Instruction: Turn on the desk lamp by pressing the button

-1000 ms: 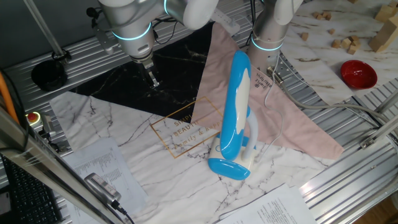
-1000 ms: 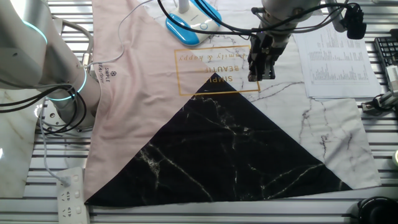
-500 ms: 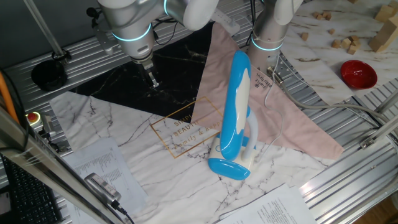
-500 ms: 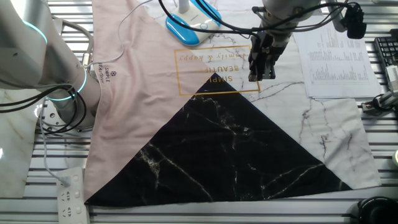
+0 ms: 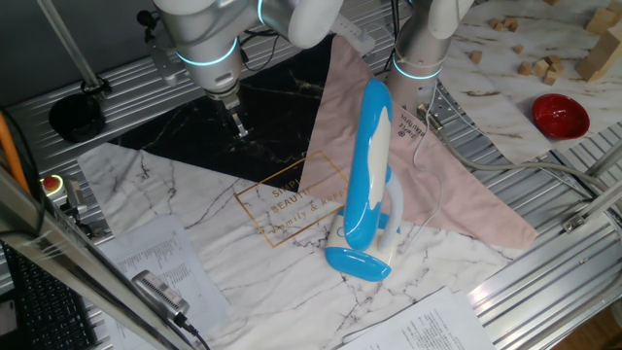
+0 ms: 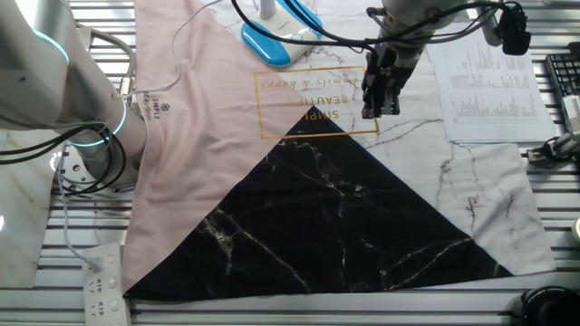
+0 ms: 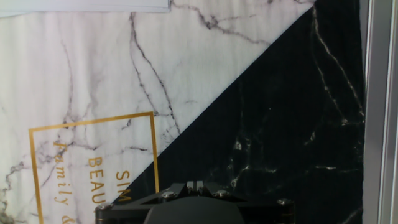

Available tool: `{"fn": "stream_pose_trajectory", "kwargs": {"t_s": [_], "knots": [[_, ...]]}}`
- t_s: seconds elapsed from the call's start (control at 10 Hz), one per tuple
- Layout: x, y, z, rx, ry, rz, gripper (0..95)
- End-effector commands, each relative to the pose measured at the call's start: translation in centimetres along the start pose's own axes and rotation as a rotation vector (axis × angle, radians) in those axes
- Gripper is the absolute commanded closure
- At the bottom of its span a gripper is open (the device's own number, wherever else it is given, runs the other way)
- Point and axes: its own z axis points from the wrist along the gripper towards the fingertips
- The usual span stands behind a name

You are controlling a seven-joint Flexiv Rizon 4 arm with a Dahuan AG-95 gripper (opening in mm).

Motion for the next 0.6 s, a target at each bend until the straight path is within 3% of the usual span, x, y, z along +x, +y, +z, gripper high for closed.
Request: {"fn": "stream_pose_trajectory", "kwargs": {"t_s": [0.1,0.6], "knots": [[-0.04,-0.03,0.0,0.002,0.0,0.008,95.0],[-0.03,-0.04,0.0,0.003,-0.004,0.006,95.0]]}}
